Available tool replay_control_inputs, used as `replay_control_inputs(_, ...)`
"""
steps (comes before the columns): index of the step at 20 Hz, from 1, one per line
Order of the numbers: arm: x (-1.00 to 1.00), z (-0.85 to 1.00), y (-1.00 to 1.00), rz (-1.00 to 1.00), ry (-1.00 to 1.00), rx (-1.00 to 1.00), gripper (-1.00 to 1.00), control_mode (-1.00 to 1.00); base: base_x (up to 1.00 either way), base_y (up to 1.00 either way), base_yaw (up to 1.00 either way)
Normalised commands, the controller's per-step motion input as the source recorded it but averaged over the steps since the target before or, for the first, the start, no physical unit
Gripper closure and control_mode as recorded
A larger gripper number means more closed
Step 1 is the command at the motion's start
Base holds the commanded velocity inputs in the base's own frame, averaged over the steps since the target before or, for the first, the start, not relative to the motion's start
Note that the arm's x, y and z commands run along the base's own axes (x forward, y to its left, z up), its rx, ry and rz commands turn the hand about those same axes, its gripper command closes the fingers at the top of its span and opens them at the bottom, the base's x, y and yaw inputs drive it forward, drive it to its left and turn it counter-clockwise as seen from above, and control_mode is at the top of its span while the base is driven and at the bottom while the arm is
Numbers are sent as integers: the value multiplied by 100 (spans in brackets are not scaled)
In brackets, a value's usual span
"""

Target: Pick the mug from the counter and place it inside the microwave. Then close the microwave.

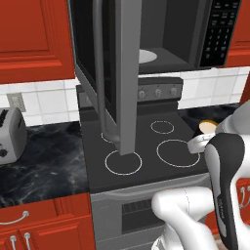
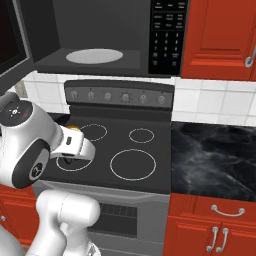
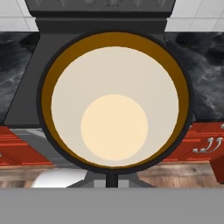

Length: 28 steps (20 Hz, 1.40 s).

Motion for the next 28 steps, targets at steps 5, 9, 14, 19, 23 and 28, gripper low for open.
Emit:
replay_control_inputs(5, 0, 0, 0, 0, 0, 0, 100, 100, 0, 0, 0)
replay_control_inputs(9, 0, 0, 0, 0, 0, 0, 100, 100, 0, 0, 0)
replay_control_inputs(14, 0, 0, 0, 0, 0, 0, 100, -100, 0, 0, 0)
replay_control_inputs(19, 0, 0, 0, 0, 0, 0, 100, -100, 0, 0, 0)
replay_control_inputs(23, 0, 0, 0, 0, 0, 0, 100, -100, 0, 0, 0)
replay_control_inputs(28, -54, 23, 2, 9, -14, 0, 100, -100, 0, 0, 0)
